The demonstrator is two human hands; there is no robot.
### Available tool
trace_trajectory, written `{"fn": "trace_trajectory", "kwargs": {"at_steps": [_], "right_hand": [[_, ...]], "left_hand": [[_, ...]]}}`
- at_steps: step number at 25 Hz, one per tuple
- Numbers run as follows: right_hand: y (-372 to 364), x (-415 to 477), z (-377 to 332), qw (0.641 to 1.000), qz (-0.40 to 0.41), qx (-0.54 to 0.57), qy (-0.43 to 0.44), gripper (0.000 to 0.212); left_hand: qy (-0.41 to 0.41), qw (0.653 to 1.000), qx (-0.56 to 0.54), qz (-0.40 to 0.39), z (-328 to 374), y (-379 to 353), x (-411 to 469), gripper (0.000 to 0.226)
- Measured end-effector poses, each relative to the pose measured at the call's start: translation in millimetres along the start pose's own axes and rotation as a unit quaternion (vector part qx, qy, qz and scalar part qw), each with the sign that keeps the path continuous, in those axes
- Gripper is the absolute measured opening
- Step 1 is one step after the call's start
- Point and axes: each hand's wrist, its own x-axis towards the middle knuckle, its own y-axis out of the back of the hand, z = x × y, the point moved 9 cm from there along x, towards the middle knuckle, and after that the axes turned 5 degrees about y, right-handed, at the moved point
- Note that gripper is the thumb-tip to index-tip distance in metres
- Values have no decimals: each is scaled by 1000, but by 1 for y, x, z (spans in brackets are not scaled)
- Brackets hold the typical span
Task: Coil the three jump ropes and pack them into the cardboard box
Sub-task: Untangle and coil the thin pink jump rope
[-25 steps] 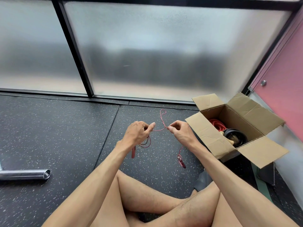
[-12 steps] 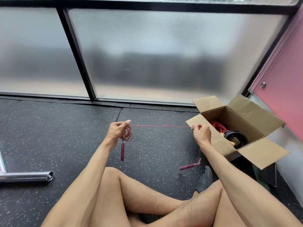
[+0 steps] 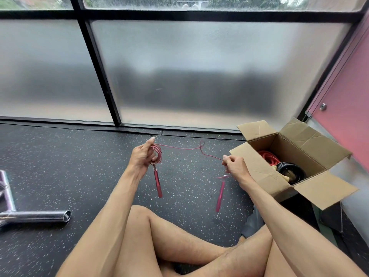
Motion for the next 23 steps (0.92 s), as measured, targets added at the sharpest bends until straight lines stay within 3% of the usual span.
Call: {"fn": "trace_trajectory", "kwargs": {"at_steps": [4, 9, 12, 15, 18, 21, 23], "right_hand": [[-38, -19, -30, 981, -121, 152, 1, 32], [-50, -24, -56, 946, -138, 294, -5, 31], [-39, -17, -61, 966, -84, 243, 27, 20], [-27, -8, -54, 985, -12, 169, 40, 20], [-18, -4, -36, 989, 20, 147, 28, 23], [-8, -3, -16, 997, 28, 66, 34, 35], [-7, -3, -10, 999, 19, 5, 37, 43]], "left_hand": [[15, 999, 20, -46, 2, -31, -6, 42], [20, 995, 87, -36, -7, -45, -9, 49], [47, 992, 98, -65, -16, -55, -15, 48], [89, 983, 76, -142, -18, -72, -28, 47], [90, 973, -6, -213, -5, -87, -39, 49], [74, 967, -176, -168, 12, -74, -24, 42], [58, 964, -222, -138, 14, -68, -17, 38]]}}
